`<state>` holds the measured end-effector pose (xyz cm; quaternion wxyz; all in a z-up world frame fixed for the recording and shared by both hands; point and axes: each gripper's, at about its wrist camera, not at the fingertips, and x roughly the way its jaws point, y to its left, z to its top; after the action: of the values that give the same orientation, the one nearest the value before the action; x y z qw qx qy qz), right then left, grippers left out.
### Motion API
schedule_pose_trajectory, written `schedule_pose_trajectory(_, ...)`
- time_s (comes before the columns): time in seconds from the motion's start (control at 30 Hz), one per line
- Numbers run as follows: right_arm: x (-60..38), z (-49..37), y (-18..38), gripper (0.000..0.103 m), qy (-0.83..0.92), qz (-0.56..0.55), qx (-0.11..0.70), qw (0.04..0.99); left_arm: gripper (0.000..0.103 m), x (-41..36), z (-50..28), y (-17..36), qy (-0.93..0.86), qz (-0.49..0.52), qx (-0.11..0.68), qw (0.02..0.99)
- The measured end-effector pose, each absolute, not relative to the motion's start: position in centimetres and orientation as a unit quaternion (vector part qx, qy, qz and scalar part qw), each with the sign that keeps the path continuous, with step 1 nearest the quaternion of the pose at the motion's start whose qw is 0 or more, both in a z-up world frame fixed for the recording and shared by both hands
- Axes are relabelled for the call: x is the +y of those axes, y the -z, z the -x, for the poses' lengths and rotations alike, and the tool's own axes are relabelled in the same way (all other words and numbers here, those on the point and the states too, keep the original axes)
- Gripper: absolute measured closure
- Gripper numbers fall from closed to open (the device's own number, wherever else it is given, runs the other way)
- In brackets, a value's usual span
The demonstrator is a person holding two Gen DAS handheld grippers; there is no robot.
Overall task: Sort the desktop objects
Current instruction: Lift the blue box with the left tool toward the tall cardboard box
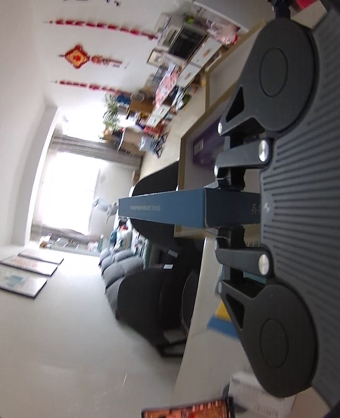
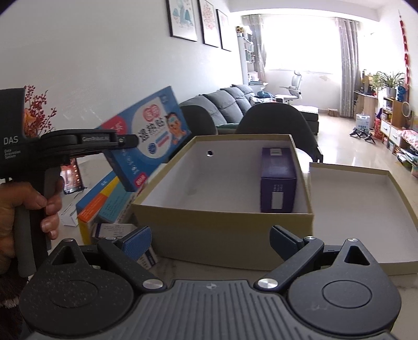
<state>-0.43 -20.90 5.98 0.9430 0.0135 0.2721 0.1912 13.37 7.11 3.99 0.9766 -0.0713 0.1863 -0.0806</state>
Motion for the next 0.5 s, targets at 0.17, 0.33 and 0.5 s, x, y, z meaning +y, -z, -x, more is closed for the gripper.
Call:
schedule_pose_trajectory(0.17, -22.2, -0.1, -6.1, 0.005, -0.179, -0.019, 0.273, 0.945, 0.083, 4.8, -15.4, -2.7, 0.106, 0.077, 0.215, 0.968)
schedule_pose_trajectory(0.33, -22.8, -0.9, -5.9, 0.005, -0.175, -0.024, 0.278, 0.944, 0.083, 3.8, -17.1, -1.3, 0.122, 0.091, 0.249, 0.957)
schedule_pose_trajectory(0.5, -23.5, -1.8, -5.7, 0.005, -0.172, -0.028, 0.282, 0.943, 0.083, 3.7, -18.6, -0.6, 0.116, 0.099, 0.269, 0.951)
